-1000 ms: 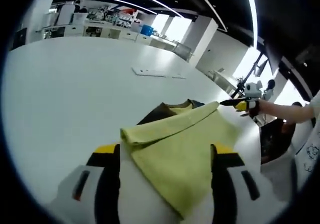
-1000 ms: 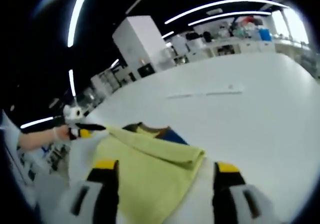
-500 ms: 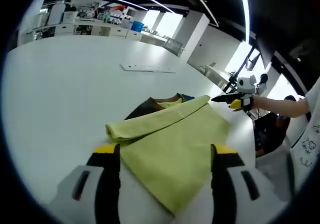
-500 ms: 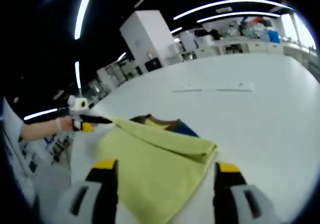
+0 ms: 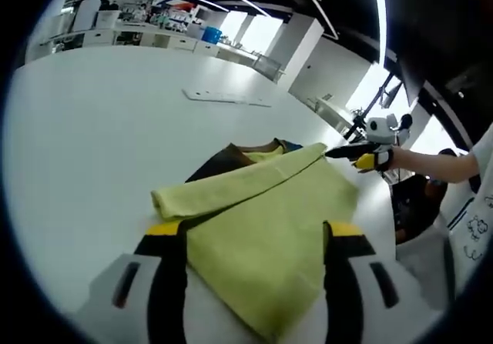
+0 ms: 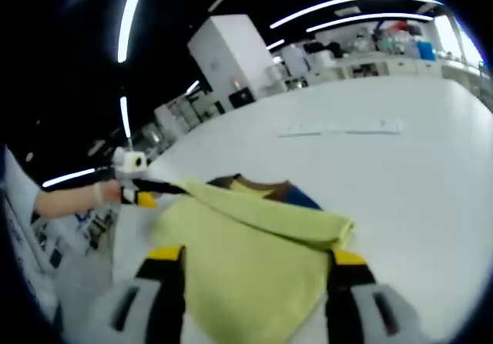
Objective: Fold the garment on the visible template until the final outline fits inside the template.
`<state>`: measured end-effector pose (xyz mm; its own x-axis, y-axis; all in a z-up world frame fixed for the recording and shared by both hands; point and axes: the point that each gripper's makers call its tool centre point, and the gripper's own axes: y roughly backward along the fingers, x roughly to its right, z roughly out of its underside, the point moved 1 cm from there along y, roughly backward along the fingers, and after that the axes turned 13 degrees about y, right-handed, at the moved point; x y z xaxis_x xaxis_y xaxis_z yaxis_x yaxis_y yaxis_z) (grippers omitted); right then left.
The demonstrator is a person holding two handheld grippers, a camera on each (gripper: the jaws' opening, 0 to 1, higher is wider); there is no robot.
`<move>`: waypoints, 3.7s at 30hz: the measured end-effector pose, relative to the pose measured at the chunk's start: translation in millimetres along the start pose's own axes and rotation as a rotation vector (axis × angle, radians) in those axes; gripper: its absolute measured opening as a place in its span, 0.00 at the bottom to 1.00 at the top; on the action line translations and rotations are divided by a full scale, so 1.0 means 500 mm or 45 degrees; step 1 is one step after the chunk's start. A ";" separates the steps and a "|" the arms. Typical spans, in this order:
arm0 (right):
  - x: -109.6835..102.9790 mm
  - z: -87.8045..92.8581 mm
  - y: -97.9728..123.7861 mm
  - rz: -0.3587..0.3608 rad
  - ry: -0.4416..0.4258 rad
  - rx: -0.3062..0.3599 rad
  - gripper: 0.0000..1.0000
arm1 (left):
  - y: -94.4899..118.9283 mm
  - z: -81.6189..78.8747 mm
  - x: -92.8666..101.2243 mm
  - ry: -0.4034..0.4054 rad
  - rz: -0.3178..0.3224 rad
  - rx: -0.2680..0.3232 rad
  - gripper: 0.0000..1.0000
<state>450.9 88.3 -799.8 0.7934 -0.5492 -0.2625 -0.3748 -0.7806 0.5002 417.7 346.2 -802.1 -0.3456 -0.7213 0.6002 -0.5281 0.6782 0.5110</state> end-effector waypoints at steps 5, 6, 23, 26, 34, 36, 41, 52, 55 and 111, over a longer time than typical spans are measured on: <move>0.022 -0.018 -0.020 0.016 -0.002 0.020 0.70 | -0.009 -0.027 -0.007 0.023 0.014 0.048 0.68; 0.023 -0.021 -0.022 0.018 -0.009 0.029 0.71 | -0.011 -0.034 -0.006 0.036 0.014 0.066 0.68; 0.067 -0.045 -0.045 0.079 -0.061 0.059 0.67 | -0.021 -0.070 -0.032 0.098 -0.036 0.142 0.68; 0.067 -0.042 -0.043 0.076 -0.058 0.052 0.67 | -0.021 -0.070 -0.032 0.091 -0.036 0.136 0.68; 0.062 -0.040 -0.024 0.088 -0.051 0.052 0.67 | -0.014 -0.067 -0.024 0.077 -0.030 0.120 0.69; 0.063 -0.041 -0.018 0.094 -0.051 0.056 0.67 | -0.009 -0.063 -0.021 0.059 -0.034 0.113 0.69; 0.053 -0.032 0.007 0.113 -0.052 0.061 0.66 | 0.015 -0.048 -0.005 0.017 -0.042 0.101 0.69; 0.021 0.025 0.064 0.139 -0.063 0.041 0.62 | 0.067 0.000 -0.011 0.031 -0.082 0.119 0.67; 0.018 0.033 0.080 0.151 -0.065 0.039 0.61 | 0.083 0.017 -0.012 0.046 -0.097 0.126 0.67; -0.086 0.183 0.133 0.035 -0.136 -0.111 0.08 | 0.132 0.178 -0.009 0.219 -0.118 0.050 0.15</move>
<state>347.9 33.0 -830.9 0.7264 -0.6020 -0.3316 -0.3486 -0.7385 0.5771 315.3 381.8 -825.6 -0.1580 -0.7437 0.6496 -0.5829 0.6012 0.5466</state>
